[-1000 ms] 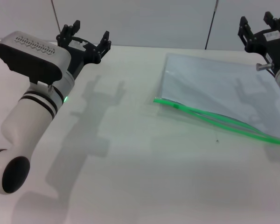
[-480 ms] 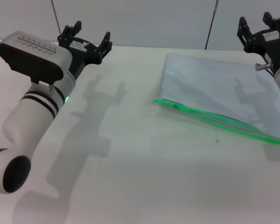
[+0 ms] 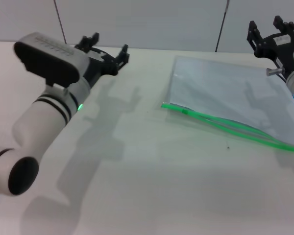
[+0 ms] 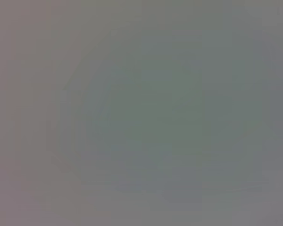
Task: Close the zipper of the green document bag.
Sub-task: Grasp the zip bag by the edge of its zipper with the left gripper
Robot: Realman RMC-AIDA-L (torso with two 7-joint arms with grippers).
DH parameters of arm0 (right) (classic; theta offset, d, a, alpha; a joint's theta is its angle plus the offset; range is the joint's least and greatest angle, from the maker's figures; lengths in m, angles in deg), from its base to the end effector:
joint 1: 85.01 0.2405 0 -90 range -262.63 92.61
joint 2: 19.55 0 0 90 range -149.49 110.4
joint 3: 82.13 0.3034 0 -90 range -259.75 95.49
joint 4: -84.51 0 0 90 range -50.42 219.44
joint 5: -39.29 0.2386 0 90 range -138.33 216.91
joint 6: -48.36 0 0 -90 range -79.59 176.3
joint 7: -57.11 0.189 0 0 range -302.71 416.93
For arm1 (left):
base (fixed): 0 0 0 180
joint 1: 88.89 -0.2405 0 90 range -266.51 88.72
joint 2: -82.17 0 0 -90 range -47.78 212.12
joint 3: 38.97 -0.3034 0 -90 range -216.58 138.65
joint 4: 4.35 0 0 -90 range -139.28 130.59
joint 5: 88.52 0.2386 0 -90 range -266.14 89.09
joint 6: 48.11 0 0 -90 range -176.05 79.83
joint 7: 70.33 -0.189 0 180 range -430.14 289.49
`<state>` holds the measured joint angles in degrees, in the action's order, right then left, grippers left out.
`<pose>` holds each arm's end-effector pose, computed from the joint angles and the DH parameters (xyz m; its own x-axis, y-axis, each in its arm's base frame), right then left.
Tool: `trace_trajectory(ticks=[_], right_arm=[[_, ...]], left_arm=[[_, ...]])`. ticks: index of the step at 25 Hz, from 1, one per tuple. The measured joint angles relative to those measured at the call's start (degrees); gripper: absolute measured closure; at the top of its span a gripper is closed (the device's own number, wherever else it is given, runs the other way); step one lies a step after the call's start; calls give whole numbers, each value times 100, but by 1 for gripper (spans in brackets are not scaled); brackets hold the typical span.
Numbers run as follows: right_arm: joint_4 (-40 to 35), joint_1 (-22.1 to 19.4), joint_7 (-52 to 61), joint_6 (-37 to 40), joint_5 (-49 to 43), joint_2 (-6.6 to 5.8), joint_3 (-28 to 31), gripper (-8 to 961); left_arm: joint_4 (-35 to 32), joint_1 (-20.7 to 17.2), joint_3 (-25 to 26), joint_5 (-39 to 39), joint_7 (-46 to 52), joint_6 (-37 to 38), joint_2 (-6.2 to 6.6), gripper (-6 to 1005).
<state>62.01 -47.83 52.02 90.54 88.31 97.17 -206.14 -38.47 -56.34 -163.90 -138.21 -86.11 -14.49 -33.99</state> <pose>0.2827 0.5125 -0.0788 0.7878 -0.0162 -0.6157 -0.6003 -0.2437 -0.7618 -0.2667 0.4950 -0.1053 0.8407 0.0527 0.5390 0.5254 -0.3205 -0.7882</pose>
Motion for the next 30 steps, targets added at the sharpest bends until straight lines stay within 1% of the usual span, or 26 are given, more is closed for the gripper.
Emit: trace_trajectory(ticks=[7,11,13,16,18,20,21,22,23,26,30], right_arm=[[0,-17,8,0,3,0,0,332],[0,-34,10,0,2,0,0,332],[0,-38,11,0,2,0,0,332],[6,-41,12,0,2,0,0,332],[9,-42,13,0,2,0,0,332],[9,-43,14,0,2,0,0,332],[9,-44,14,0,1,0,0,332],[12,-44,14,0,1,0,0,332],[15,-44,15,0,2,0,0,332],[36,-34,16,0,2,0,0,332],[52,-24,17,0,2,0,0,333]], left_arm=[[-335,220,2,289,-283,-1157,64,212],[-691,186,33,590,-552,-1638,103,216],[-934,135,50,706,-733,-1930,142,217],[-1370,64,63,762,-1009,-2421,263,219],[-1689,15,68,764,-1216,-2791,385,221],[-1978,-18,70,765,-1439,-3138,472,222],[-2076,-23,69,766,-1563,-3308,502,223],[-2250,-25,108,768,-1817,-3641,535,224],[-2250,-25,108,768,-1817,-3641,535,225],[-2493,-33,274,770,-2276,-4195,511,227],[-2727,-37,535,979,-2628,-4843,416,230]])
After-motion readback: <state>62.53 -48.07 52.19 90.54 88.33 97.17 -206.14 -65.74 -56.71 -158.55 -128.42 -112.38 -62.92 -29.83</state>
